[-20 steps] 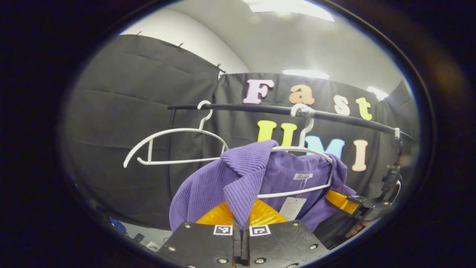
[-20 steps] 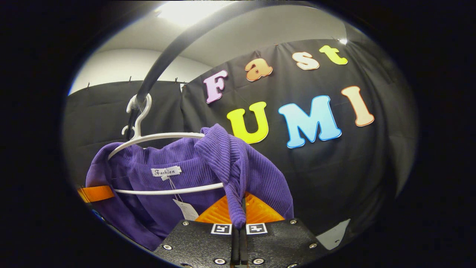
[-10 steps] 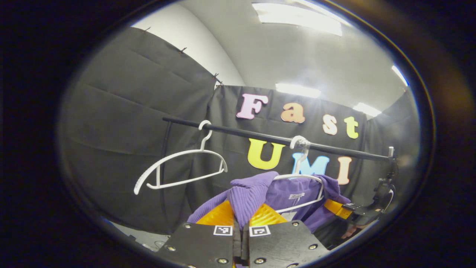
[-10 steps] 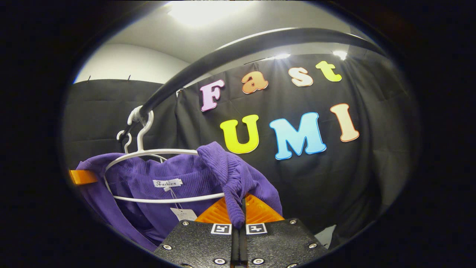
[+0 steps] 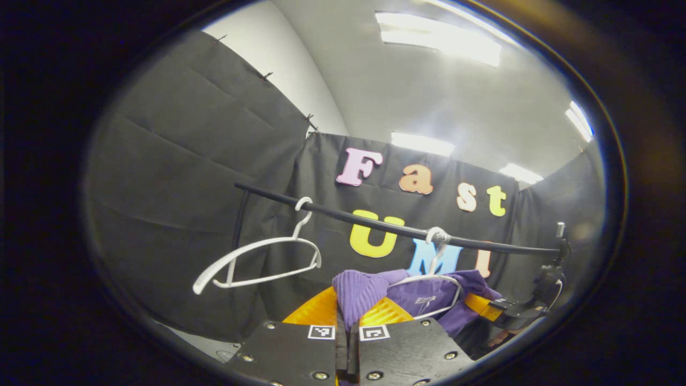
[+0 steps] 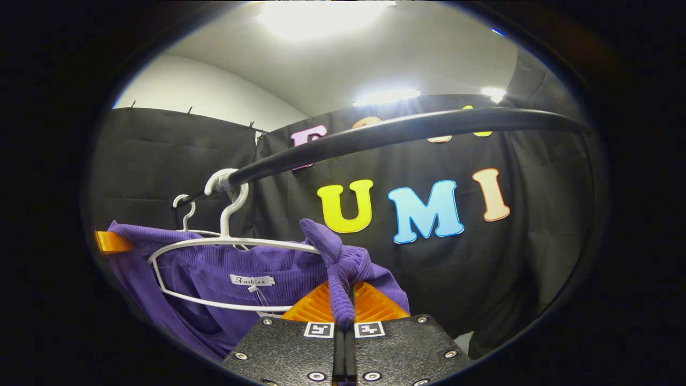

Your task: Grasp the clothes on the hanger with both hands and then place them into the laundry hamper below.

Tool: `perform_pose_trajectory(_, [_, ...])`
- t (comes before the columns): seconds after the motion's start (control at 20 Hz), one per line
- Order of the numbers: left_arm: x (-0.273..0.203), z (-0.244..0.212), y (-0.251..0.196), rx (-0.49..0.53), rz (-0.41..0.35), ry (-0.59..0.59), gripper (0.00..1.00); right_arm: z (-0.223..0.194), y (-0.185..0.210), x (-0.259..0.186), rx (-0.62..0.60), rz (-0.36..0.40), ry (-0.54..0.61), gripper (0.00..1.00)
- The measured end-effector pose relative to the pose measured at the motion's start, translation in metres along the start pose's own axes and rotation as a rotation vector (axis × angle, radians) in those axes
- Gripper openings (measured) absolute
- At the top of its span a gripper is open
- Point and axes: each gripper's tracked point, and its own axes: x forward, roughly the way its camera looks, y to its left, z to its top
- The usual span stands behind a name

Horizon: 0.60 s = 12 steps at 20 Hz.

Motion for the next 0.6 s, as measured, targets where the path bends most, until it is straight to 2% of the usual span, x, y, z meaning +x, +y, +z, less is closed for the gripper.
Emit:
perform_pose_trajectory(0.05, [-0.002, 0.004, 0.007, -0.008, 0.001, -0.001, 0.01, 0.003, 0.002, -0.003, -0.003, -0.001, -0.004, 0.0])
perform_pose_trajectory(0.2, [-0.004, 0.008, 0.027, -0.03, -0.005, 0.012, 0.01, 0.011, 0.007, -0.004, -0.021, -0.01, -0.017, 0.0])
perform_pose_trajectory(0.25, [-0.001, 0.008, 0.032, -0.03, -0.01, 0.019, 0.07, 0.01, 0.014, -0.004, -0.023, -0.014, -0.02, 0.0])
perform_pose_trajectory(0.3, [0.002, 0.008, 0.039, -0.025, -0.013, 0.025, 0.01, 0.01, 0.018, -0.004, -0.023, -0.022, -0.021, 0.0])
perform_pose_trajectory(0.6, [0.014, 0.003, 0.074, -0.03, -0.036, 0.052, 0.01, 0.015, 0.024, -0.005, -0.036, -0.078, -0.028, 0.0])
